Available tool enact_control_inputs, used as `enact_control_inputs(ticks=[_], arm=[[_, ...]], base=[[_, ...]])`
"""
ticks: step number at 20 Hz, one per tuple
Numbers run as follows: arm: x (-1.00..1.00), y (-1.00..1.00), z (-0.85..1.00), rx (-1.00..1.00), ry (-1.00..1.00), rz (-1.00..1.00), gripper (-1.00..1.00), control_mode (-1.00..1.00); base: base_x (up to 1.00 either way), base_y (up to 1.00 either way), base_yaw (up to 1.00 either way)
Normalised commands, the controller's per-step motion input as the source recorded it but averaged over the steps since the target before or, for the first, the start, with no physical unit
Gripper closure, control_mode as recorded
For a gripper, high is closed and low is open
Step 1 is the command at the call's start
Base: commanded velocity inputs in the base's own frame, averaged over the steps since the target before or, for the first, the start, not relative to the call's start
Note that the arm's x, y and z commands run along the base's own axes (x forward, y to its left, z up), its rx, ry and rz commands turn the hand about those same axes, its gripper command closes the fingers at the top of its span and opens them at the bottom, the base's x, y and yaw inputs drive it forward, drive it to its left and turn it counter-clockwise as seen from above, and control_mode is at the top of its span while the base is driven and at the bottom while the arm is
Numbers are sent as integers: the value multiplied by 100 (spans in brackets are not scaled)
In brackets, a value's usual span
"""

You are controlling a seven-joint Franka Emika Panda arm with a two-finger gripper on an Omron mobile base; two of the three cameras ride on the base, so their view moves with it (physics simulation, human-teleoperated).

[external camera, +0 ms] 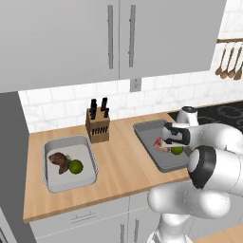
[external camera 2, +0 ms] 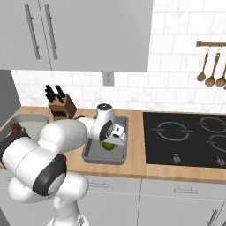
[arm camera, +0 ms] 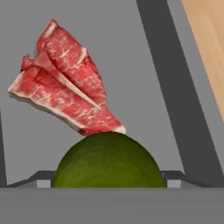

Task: Place one lime and one steak in each tupperware on the nearby counter, to pack two identical lunches.

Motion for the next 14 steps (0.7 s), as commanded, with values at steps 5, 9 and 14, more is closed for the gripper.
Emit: enact_control_inputs(ticks=[5, 9, 14], arm=[[4, 0, -25, 0, 0, 0, -100, -100], [-8, 0, 39, 0, -3, 0, -100, -100], [-11, 0, 27, 0, -5, 0, -100, -100]], base=[[0, 0, 0], [0, 0, 0], [0, 0, 0]])
